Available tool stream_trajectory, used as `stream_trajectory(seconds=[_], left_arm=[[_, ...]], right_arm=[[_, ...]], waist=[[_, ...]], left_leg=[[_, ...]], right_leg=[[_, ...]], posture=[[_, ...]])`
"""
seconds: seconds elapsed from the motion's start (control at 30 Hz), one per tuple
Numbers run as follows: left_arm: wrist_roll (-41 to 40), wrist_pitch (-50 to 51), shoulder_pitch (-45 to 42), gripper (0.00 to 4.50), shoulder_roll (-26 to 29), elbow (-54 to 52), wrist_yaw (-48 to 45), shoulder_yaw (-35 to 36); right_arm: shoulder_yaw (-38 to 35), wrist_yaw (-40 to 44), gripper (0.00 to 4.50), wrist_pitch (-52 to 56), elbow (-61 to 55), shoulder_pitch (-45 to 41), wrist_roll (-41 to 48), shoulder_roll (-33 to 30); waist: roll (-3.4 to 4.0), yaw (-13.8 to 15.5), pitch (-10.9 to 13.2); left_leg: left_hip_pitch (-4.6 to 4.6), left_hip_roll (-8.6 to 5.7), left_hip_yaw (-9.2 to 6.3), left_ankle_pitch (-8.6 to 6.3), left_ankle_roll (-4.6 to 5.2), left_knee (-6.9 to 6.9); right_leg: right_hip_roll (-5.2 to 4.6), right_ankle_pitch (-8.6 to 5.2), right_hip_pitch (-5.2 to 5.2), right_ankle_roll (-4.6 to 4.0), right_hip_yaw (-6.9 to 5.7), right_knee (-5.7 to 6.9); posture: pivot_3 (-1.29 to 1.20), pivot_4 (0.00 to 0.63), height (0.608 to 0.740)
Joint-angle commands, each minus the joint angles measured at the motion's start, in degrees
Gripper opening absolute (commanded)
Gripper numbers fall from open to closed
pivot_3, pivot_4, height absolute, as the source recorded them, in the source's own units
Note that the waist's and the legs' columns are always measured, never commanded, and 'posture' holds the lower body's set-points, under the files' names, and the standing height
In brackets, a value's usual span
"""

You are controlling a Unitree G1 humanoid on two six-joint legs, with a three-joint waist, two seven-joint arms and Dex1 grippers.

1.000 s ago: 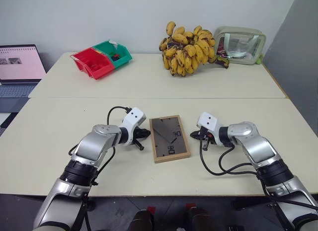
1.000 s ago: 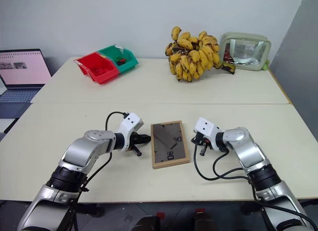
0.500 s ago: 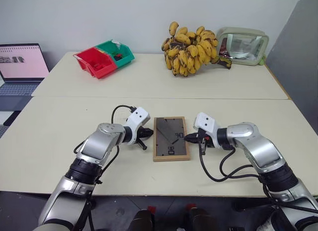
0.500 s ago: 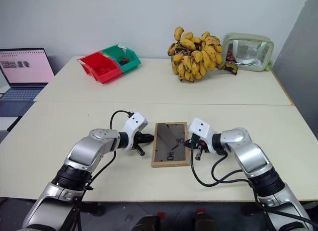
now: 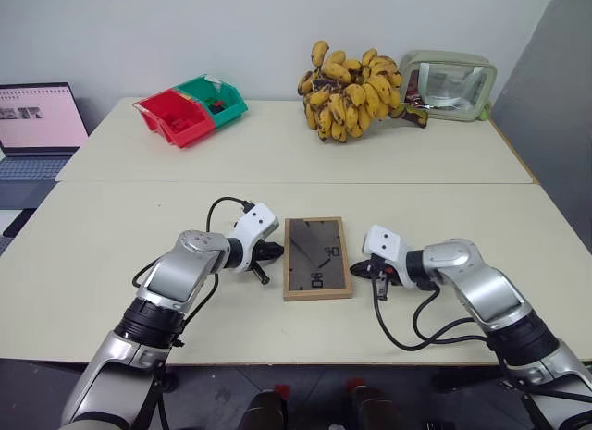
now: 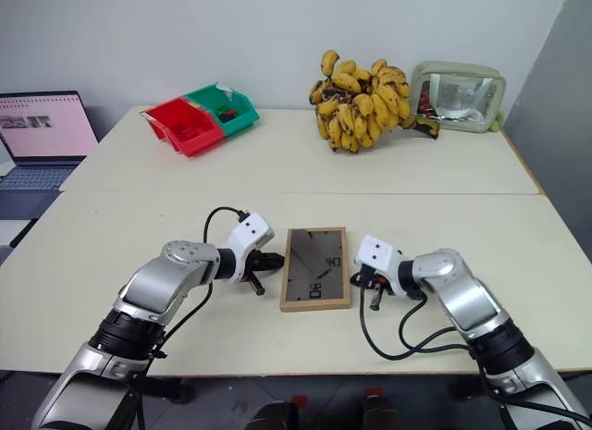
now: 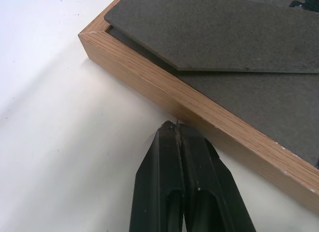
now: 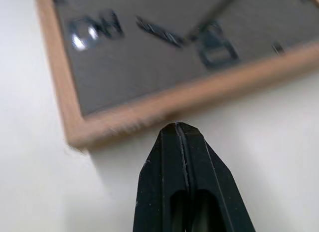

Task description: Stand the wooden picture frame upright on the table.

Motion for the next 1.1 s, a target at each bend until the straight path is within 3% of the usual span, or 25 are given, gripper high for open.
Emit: stream_trajectory(seconds=[0.03,0.23,0.43,0.6,0.7,0.83,1.1], left_arm=[[0.5,-0.3,-0.5,0.06,-1.1,0.5,-0.4,-1.4],[0.1,0.4,0.8,0.06,1.2,-1.4,-2.0,-0.5],[-2.7,-1.9,5.9,0.06,10.7,-4.7,-9.8,3.3],[-23.3,19.9,6.3,0.87,15.7,-4.7,-21.1,16.6],[-30.7,32.2,5.4,1.42,16.9,-0.6,-23.6,20.7],[-33.6,42.0,2.6,2.17,13.8,7.0,-20.0,24.1],[-33.9,41.6,4.0,3.76,9.1,8.2,-16.0,21.6]], right_arm=[[-0.6,1.0,0.0,0.4,-3.4,-0.6,1.8,0.2],[-1.0,0.7,0.0,-0.9,-1.6,-0.8,0.8,-1.1],[-2.3,-1.5,0.0,-4.4,4.1,-2.7,-1.0,-1.7],[-3.3,-2.9,0.0,-6.6,8.4,-3.9,-1.2,-0.9],[-3.4,-3.2,0.0,-6.9,9.4,-3.9,-1.1,-0.7],[-3.4,-4.0,0.0,-6.6,9.8,-3.9,-1.1,0.3],[-1.9,-4.0,0.0,-4.5,6.9,-3.0,-0.9,1.4]], waist=[[0.0,0.1,0.0],[0.0,0.0,0.0],[0.0,-1.2,0.0],[-0.03,-1.5,0.0],[-0.03,-1.5,0.0],[-0.03,-1.3,0.0],[-0.03,-1.3,0.0]], left_leg=[[0.0,-0.01,-0.01,0.0,0.0,0.0],[0.01,0.0,0.0,0.0,0.0,0.0],[0.02,0.08,0.05,0.0,0.0,-0.06],[-0.01,0.18,0.05,0.0,0.0,-0.09],[-0.02,0.14,0.03,-0.01,0.01,-0.09],[-0.02,0.1,0.0,-0.01,0.01,-0.07],[-0.01,0.12,-0.05,0.0,0.0,-0.07]], right_leg=[[-0.01,0.0,0.0,0.0,0.0,-0.01],[-0.01,0.0,0.01,0.0,0.0,0.0],[0.01,0.0,-0.05,-0.01,0.03,-0.01],[0.13,-0.03,-0.13,-0.05,0.0,0.04],[0.14,-0.11,-0.11,0.07,-0.02,0.01],[0.12,-0.13,-0.09,0.13,-0.04,0.02],[0.06,-0.03,-0.09,-0.05,-0.05,0.05]], posture=[[0.0,0.15,0.74],[0.0,0.15,0.74],[0.0,0.15,0.74],[0.0,0.15,0.74],[0.0,0.15,0.74],[0.0,0.15,0.74],[0.0,0.15,0.74]])
